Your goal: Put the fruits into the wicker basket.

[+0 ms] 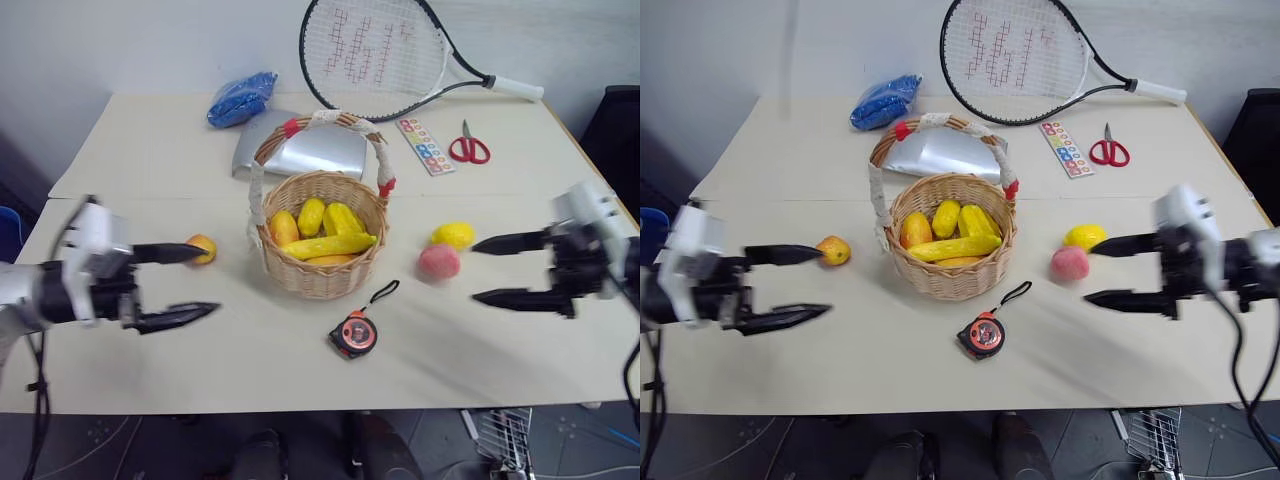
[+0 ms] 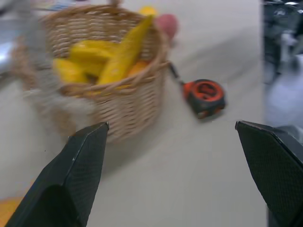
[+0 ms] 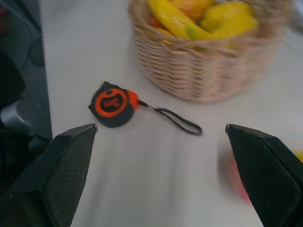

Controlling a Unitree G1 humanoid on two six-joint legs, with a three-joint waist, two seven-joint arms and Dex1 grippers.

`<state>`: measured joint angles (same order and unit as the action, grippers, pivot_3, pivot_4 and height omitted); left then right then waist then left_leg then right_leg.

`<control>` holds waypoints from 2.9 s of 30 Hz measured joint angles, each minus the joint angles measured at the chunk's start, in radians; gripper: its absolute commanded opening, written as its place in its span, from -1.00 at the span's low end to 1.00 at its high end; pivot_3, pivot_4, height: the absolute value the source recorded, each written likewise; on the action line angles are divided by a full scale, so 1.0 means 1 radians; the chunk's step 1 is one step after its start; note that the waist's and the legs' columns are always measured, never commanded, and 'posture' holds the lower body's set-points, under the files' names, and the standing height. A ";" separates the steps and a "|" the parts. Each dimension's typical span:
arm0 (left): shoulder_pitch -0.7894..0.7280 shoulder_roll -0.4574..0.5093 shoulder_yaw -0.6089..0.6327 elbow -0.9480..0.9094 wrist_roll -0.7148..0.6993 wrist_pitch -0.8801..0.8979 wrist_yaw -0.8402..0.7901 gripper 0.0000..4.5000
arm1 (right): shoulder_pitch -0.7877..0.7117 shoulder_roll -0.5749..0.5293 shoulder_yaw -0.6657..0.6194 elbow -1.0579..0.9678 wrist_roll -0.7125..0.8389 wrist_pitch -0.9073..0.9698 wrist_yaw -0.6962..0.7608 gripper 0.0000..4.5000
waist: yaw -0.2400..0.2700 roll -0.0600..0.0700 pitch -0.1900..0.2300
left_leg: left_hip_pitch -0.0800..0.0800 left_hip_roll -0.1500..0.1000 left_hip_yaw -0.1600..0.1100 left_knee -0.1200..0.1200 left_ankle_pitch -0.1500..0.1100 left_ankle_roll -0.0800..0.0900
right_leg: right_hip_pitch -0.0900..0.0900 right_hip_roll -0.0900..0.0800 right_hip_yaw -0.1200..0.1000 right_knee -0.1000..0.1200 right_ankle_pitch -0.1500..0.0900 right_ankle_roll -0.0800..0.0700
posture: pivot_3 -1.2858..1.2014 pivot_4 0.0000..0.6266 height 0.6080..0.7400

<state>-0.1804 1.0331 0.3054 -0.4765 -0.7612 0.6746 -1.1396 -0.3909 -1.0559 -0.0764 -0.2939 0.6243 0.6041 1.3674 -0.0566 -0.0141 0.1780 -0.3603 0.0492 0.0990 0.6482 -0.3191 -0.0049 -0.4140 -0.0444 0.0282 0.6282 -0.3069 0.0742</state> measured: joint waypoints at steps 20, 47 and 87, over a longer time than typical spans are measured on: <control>-0.173 0.007 -0.246 -0.021 0.063 -0.054 -0.137 1.00 | -0.267 0.449 0.545 0.485 -0.570 -0.748 0.064 0.92 | 0.000 -0.008 0.004 | -0.010 0.000 0.009 0.018 0.005 -0.004 | -0.013 0.005 0.008 0.017 0.001 0.003 | 0.03 -0.52 1.00; -0.290 -0.153 -0.237 0.014 -0.005 -0.028 0.006 1.00 | 0.348 0.010 -0.329 0.253 -0.208 -0.168 -0.135 0.54 | 0.026 -0.011 0.004 | -0.008 -0.002 0.008 0.018 0.002 0.002 | -0.009 0.005 0.009 0.016 0.002 0.004 | 0.03 -0.52 1.00; -0.187 -0.572 0.522 -0.008 -0.223 0.767 1.299 1.00 | -0.184 0.114 -0.147 -0.121 0.287 0.179 -0.290 0.98 | 0.041 -0.017 0.006 | -0.010 0.005 0.009 0.020 0.003 -0.007 | -0.013 0.013 0.016 0.017 0.003 0.005 | 0.03 -0.52 1.00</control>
<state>-0.3679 0.4615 0.8274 -0.4840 -0.9843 1.4416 0.1595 -0.5752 -0.9418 -0.2231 -0.4145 0.9113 0.7836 1.0772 -0.0159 -0.0312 0.1844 -0.3699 0.0547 0.1078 0.6677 -0.3162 -0.0124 -0.4265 -0.0311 0.0438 0.6448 -0.3034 0.0791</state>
